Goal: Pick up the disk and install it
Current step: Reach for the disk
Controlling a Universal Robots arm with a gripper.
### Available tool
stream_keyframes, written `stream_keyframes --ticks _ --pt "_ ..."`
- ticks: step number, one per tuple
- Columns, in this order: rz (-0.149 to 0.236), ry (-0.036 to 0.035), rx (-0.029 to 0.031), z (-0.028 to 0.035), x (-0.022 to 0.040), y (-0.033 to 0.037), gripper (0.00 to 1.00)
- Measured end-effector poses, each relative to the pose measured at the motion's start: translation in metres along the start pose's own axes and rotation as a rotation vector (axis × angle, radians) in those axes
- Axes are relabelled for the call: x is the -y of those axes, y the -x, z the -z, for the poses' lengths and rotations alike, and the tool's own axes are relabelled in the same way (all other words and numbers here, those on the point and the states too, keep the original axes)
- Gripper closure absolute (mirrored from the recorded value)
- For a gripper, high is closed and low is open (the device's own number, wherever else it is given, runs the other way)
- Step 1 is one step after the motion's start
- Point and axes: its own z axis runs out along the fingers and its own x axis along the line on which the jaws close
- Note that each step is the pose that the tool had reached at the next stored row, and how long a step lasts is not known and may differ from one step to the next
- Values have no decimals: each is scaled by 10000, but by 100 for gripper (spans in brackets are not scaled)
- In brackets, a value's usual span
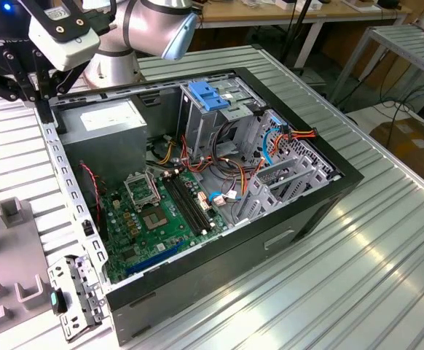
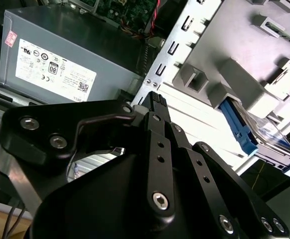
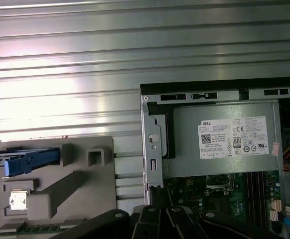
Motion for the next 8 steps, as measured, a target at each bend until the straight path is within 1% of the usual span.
stream_keyframes --ticks 8 --pt "0 0 1 2 7 -93 89"
